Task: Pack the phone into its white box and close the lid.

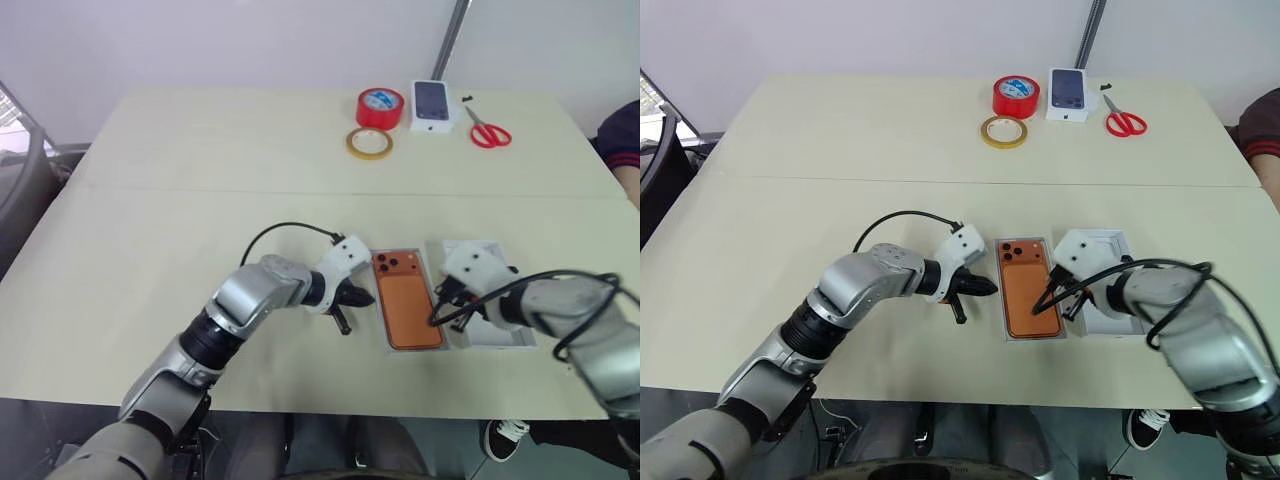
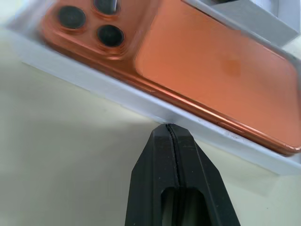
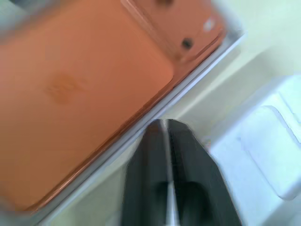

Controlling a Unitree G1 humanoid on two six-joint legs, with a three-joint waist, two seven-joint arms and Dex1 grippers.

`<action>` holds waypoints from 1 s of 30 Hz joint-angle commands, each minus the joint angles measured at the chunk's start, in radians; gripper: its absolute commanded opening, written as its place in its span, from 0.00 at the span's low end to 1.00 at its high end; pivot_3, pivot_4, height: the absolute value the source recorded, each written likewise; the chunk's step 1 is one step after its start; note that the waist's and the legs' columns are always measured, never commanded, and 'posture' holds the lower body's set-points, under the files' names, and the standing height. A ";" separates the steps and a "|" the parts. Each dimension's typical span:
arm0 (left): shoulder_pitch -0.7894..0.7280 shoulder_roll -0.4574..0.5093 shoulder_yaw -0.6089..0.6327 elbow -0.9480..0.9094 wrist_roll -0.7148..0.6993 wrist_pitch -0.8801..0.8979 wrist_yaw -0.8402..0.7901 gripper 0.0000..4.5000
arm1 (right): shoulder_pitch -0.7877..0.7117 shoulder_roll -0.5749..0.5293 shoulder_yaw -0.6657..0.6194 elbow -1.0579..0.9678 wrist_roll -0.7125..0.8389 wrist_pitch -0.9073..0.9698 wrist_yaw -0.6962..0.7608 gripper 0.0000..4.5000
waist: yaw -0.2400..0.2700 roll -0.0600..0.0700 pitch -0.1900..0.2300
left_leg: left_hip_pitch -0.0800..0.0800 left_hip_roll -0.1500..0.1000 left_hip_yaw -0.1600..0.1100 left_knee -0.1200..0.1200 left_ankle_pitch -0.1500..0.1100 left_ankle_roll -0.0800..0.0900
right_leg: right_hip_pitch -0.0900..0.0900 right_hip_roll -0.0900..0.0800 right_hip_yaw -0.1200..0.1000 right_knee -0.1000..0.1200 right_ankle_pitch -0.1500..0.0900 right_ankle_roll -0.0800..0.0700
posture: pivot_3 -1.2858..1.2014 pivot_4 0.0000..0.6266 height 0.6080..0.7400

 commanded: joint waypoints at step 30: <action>0.313 0.217 0.363 -0.176 -0.037 -0.572 -0.177 0.00 | -0.327 0.257 -0.290 0.215 0.429 0.350 -0.380 0.01 | -0.022 0.004 0.002 | 0.000 0.000 0.002 -0.004 0.000 0.000 | -0.002 -0.001 0.001 0.000 0.000 0.000 | 0.52 0.24 1.00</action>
